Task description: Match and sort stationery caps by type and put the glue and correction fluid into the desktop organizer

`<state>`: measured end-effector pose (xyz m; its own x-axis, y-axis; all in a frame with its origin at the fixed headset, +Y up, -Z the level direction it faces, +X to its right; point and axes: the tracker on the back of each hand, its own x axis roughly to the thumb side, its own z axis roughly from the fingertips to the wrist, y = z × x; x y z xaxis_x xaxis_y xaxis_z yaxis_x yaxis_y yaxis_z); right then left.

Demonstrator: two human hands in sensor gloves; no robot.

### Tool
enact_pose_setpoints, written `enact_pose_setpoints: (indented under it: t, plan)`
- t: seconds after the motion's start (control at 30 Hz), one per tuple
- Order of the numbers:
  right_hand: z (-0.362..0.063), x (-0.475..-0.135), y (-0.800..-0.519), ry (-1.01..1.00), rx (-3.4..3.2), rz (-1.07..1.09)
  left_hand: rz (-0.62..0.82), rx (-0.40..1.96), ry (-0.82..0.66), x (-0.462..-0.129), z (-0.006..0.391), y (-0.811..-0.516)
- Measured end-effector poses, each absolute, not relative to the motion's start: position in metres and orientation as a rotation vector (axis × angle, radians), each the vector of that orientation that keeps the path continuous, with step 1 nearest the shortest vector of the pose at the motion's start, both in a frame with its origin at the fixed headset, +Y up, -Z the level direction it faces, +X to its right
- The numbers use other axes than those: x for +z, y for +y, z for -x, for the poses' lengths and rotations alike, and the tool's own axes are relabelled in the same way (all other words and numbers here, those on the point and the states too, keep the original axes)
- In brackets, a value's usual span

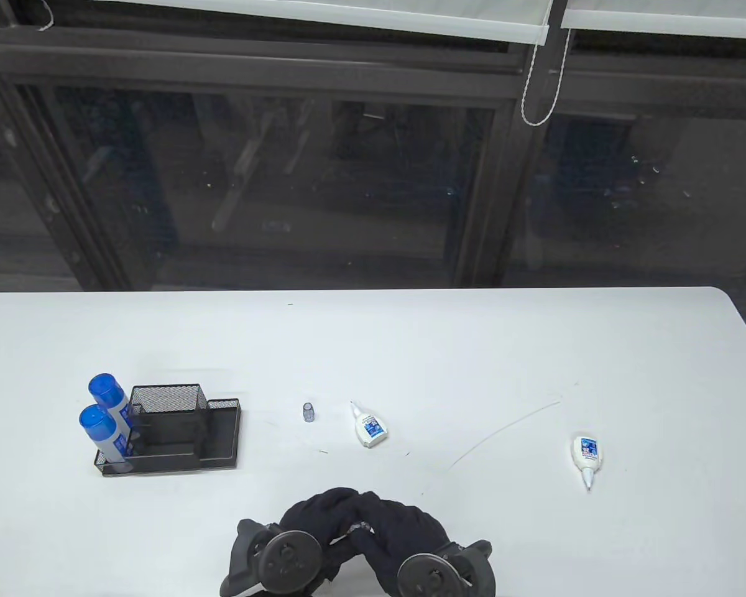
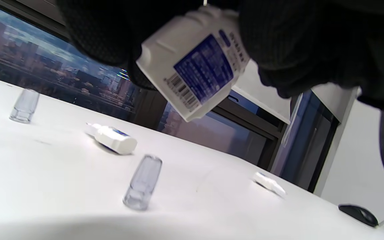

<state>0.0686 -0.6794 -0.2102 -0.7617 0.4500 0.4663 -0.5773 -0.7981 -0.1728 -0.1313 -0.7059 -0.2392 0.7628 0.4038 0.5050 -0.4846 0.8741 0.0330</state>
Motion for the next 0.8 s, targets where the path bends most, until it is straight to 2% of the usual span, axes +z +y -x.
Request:
enact_pose_setpoints:
  t: [0.13, 0.3, 0.37, 0.47, 0.57, 0.7, 0.8]
  plan:
    - [-0.081, -0.214, -0.676, -0.457, 2.529, -0.502, -0.160, 0.598, -0.443, -0.265, 0.159, -0.687]
    - [-0.084, -0.216, -0.675, -0.435, 2.514, -0.491, -0.213, 0.497, -0.360, -0.298, 0.195, -0.659]
    - [-0.084, -0.216, -0.675, -0.432, 2.520, -0.496, -0.265, 0.425, -0.290, -0.315, 0.212, -0.646]
    - [-0.085, -0.216, -0.674, -0.421, 2.510, -0.495, -0.261, 0.374, -0.170, -0.339, 0.232, -0.635]
    - [-0.086, -0.218, -0.676, -0.389, 2.507, -0.500, -0.227, 0.228, -0.070, -0.362, 0.245, -0.633]
    - [-0.087, -0.221, -0.679, -0.348, 2.505, -0.507, -0.134, 0.081, 0.045, -0.385, 0.255, -0.647]
    - [-0.088, -0.223, -0.680, -0.332, 2.515, -0.504, -0.094, 0.068, 0.043, -0.394, 0.259, -0.657]
